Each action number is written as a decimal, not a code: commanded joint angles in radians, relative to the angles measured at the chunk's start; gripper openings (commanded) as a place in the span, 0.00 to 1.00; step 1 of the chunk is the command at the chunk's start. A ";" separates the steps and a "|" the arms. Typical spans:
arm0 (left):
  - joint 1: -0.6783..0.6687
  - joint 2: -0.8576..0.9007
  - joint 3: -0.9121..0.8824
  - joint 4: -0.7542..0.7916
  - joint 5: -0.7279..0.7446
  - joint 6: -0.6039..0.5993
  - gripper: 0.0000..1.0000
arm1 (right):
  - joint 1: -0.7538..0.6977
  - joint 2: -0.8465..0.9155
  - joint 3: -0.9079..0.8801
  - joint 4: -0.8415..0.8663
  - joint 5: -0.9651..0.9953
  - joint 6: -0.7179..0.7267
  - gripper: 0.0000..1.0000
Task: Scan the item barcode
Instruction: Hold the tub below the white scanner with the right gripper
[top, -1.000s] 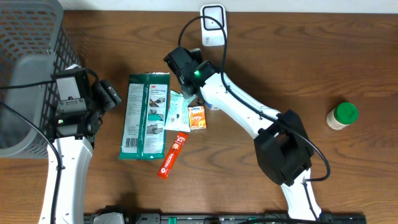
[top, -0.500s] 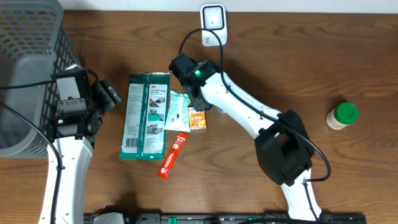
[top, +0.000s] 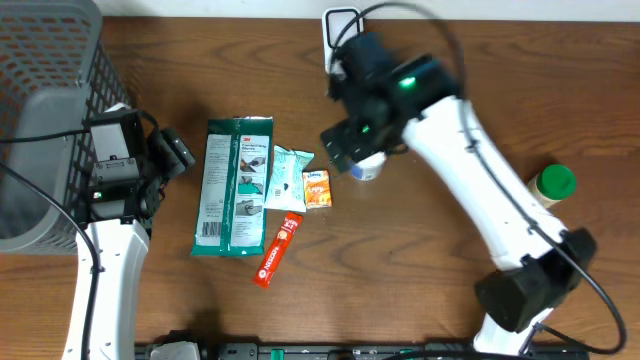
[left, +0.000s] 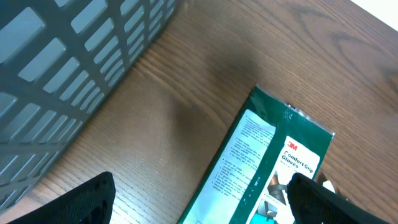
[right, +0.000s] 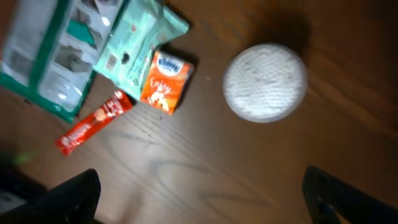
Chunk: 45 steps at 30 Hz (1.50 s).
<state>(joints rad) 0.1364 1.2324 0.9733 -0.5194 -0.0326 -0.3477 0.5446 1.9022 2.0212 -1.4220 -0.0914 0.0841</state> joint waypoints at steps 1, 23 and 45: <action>0.003 -0.009 0.026 0.000 -0.013 -0.006 0.88 | -0.051 0.014 0.050 -0.020 -0.049 -0.042 0.99; 0.003 -0.009 0.026 0.000 -0.013 -0.006 0.88 | -0.072 0.325 0.050 0.088 0.142 -0.109 0.99; 0.003 -0.009 0.026 0.000 -0.013 -0.006 0.88 | -0.066 0.428 0.035 0.103 0.121 -0.108 0.99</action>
<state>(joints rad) 0.1364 1.2324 0.9733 -0.5194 -0.0326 -0.3477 0.4736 2.3272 2.0617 -1.3190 0.0326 -0.0120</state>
